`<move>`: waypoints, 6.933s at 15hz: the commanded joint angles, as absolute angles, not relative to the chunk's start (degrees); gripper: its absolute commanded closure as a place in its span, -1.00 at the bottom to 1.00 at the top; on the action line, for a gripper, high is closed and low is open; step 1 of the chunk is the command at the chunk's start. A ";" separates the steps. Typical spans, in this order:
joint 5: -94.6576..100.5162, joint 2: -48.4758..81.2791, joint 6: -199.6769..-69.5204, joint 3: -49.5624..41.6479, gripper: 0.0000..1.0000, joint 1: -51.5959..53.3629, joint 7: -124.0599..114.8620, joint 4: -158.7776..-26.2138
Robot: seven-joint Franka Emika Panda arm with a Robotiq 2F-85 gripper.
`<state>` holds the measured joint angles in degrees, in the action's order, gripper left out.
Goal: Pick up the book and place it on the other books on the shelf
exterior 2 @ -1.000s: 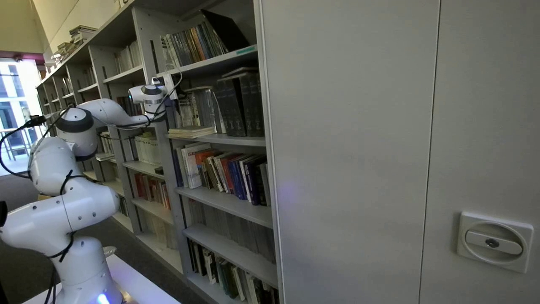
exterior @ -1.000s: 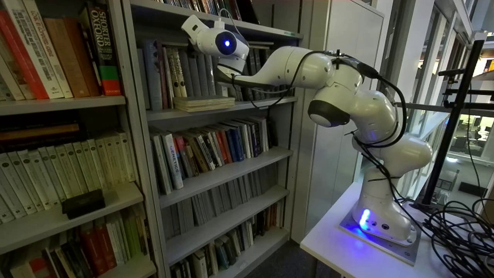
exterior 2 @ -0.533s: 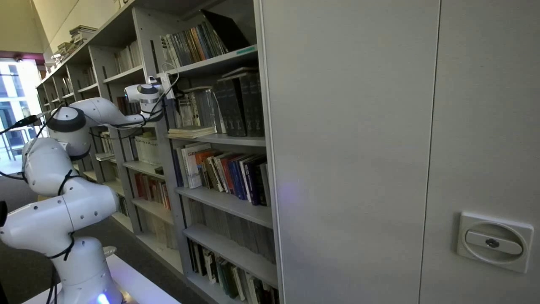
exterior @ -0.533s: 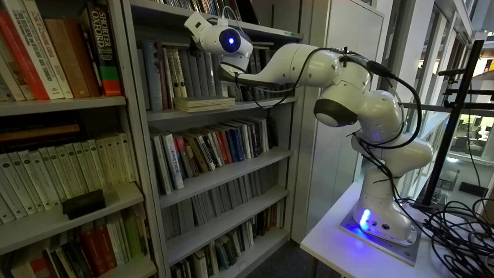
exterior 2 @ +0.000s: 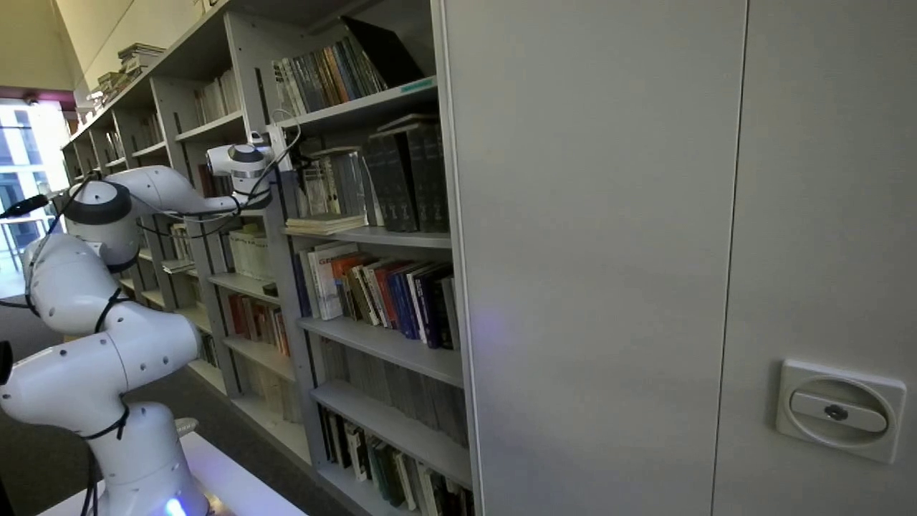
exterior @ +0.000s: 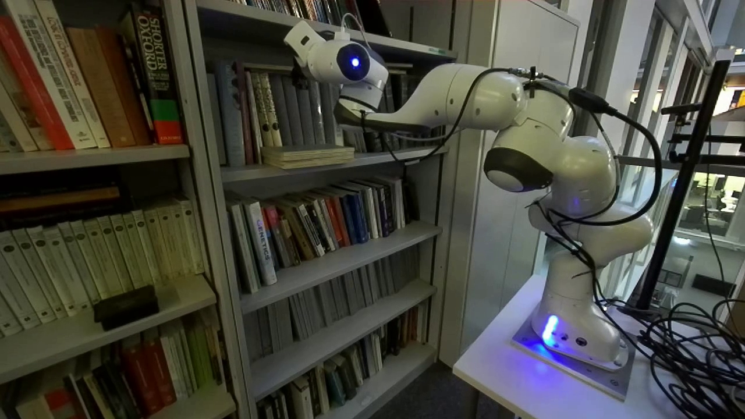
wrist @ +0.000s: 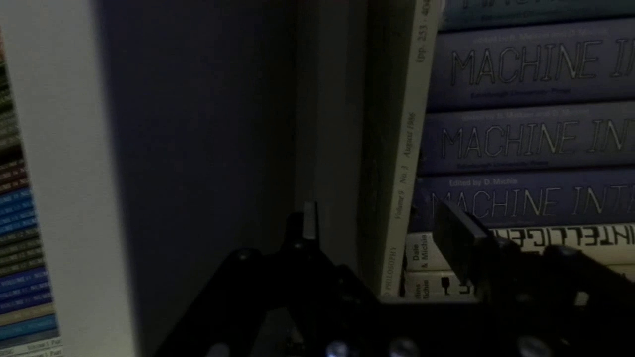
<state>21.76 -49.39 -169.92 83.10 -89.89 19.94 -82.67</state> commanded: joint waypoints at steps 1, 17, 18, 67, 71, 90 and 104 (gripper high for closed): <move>23.17 -47.42 -172.32 81.04 -0.09 -86.05 20.07 -87.65; 23.19 -47.41 -171.23 81.15 1.00 -86.55 20.17 -87.55; 23.21 -47.42 -171.18 81.29 1.00 -86.86 20.26 -87.12; 21.35 -56.38 -174.48 79.94 1.00 -95.81 13.10 -81.77; 21.05 -58.29 -174.29 78.95 1.00 -97.31 11.13 -80.96; 20.35 -58.69 -172.51 83.39 1.00 -103.94 12.69 -73.57; 23.37 -49.53 -176.13 83.89 1.00 -87.11 19.02 -89.26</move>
<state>21.22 -55.84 -173.45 83.85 -95.62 13.85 -80.70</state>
